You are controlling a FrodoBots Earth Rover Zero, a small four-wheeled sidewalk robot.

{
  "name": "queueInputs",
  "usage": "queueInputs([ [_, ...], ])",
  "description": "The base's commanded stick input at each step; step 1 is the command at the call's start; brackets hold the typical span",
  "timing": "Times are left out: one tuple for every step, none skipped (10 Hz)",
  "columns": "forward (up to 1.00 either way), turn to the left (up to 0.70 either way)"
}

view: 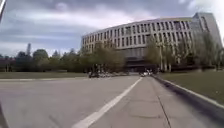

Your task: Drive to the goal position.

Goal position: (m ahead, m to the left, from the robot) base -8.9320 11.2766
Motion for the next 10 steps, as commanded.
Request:
queueInputs([
  [-1.0, -0.4],
  [-1.0, -0.4],
  [-1.0, -0.4],
  [-1.0, -0.4],
  [-1.0, -0.4],
  [-1.0, -0.4],
  [-1.0, -0.4],
  [-0.01, 0.0],
  [0.58, 0.23],
  [1.0, 0.4],
])
